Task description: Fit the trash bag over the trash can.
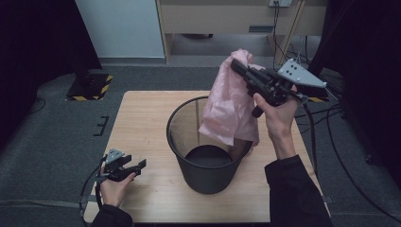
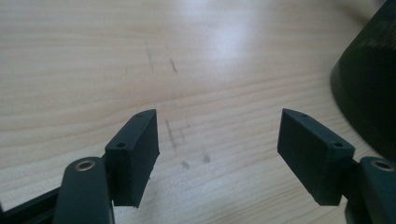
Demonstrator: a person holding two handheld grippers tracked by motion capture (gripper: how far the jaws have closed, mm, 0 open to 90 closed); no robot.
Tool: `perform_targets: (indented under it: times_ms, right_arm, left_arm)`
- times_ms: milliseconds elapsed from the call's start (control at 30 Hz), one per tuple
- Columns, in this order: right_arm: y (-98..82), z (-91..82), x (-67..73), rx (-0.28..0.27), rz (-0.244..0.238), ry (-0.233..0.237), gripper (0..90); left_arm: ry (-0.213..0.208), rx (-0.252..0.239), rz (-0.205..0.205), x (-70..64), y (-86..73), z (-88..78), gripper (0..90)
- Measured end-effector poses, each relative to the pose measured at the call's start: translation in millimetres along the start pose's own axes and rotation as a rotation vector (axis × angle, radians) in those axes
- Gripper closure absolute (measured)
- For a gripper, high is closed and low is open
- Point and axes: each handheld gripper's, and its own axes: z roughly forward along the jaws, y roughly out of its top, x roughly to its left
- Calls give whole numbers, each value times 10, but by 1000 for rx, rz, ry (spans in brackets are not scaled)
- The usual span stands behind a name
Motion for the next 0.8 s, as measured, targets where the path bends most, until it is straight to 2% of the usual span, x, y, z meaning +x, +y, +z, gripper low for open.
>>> perform_targets:
  times_ms: [67,100,233,333,433,567,800]
  right_arm:
    - [-88,-3,69,25,-5,10,894]
    - [-136,-13,113,40,-19,11,894]
    - [-277,-74,222,71,-25,26,894]
    - [-336,-115,321,118,-76,39,893]
    - [-348,-170,415,126,-87,58,893]
    - [-325,-268,502,154,-66,69,892]
    - [-310,-376,559,216,-87,69,891]
  left_arm:
    - [-13,-43,-15,-24,48,-54,288]
    - [-17,-61,-16,-33,78,-86,289]
    - [-34,-132,-9,-101,206,-211,295]
    - [-51,-171,-3,-169,291,-303,306]
    - [-75,-207,-4,-252,379,-395,315]
    - [-109,-262,4,-379,524,-541,321]
    - [-158,-338,25,-612,757,-765,327]
